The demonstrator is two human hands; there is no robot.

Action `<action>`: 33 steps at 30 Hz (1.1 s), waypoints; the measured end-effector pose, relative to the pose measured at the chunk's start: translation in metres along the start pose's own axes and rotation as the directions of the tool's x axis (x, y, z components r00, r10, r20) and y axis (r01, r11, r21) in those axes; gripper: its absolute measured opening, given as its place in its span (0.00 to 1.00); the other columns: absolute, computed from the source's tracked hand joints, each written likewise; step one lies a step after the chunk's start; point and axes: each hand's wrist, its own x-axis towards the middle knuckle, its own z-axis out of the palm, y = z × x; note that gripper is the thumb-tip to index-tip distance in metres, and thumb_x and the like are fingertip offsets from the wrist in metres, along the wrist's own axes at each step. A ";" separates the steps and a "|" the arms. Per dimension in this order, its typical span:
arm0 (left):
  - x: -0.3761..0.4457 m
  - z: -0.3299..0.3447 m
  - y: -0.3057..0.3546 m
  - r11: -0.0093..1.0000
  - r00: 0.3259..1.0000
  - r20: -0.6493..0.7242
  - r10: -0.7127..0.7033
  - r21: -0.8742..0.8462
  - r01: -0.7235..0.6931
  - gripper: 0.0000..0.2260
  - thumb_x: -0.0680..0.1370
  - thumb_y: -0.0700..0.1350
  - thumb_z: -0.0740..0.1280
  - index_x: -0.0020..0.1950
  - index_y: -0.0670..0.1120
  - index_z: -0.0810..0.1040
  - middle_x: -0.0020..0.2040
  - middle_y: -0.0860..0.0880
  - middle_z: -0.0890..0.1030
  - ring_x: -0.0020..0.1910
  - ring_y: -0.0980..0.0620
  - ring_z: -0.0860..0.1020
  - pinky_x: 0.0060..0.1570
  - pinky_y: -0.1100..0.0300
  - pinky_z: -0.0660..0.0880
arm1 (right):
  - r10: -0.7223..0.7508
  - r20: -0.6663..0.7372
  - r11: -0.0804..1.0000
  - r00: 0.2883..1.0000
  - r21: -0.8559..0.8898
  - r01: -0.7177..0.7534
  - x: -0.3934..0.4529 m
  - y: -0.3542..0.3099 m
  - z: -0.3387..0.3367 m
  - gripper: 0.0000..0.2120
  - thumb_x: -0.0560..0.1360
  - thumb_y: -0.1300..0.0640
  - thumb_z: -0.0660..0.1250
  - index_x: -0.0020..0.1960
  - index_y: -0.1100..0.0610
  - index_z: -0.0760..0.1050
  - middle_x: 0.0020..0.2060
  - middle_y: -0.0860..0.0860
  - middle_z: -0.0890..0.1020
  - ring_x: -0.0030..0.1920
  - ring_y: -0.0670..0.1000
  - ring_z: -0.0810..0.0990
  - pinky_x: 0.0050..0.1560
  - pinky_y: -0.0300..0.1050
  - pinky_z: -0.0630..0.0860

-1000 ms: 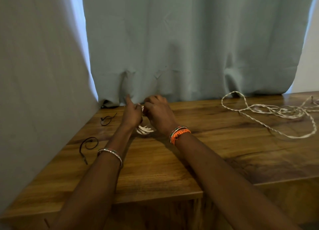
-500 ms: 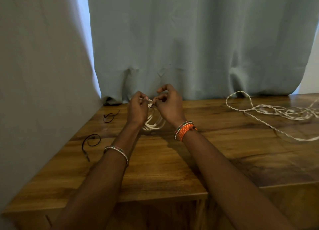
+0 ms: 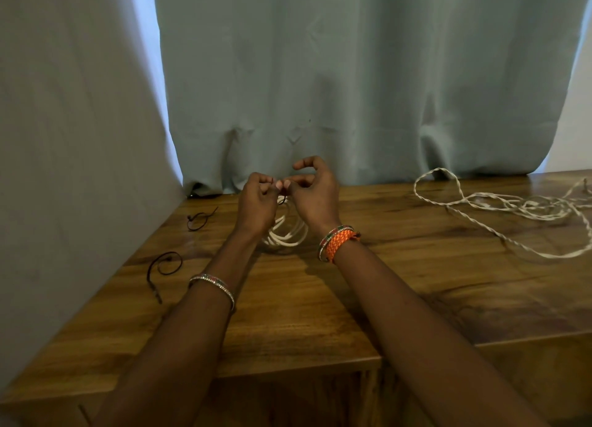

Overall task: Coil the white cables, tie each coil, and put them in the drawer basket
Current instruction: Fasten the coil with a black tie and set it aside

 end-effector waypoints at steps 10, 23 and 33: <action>-0.004 -0.006 0.010 0.989 0.996 -0.078 0.040 -0.139 -0.050 0.04 0.75 0.34 0.67 0.40 0.38 0.76 0.30 0.47 0.77 0.17 0.63 0.70 0.20 0.73 0.64 | -0.015 0.010 1.000 1.000 0.019 0.015 -0.003 -0.005 -0.001 0.13 0.70 0.66 0.71 0.48 0.53 0.72 0.36 0.53 0.85 0.38 0.47 0.84 0.41 0.42 0.80; -0.001 -0.011 0.010 0.992 0.991 -0.022 0.128 0.020 -0.128 0.03 0.73 0.34 0.69 0.45 0.35 0.81 0.34 0.46 0.80 0.23 0.67 0.73 0.27 0.76 0.68 | -0.044 0.102 0.988 0.994 -0.145 0.059 0.006 0.001 -0.002 0.05 0.70 0.65 0.72 0.45 0.63 0.83 0.40 0.56 0.85 0.38 0.46 0.83 0.41 0.34 0.79; 0.001 -0.015 0.005 0.889 0.940 0.134 0.314 0.307 -0.341 0.07 0.76 0.44 0.67 0.50 0.41 0.80 0.42 0.46 0.83 0.40 0.57 0.79 0.40 0.70 0.72 | -0.149 0.070 0.933 0.986 -0.319 0.163 0.005 -0.004 -0.007 0.05 0.69 0.67 0.72 0.44 0.64 0.84 0.38 0.56 0.85 0.37 0.47 0.82 0.39 0.35 0.79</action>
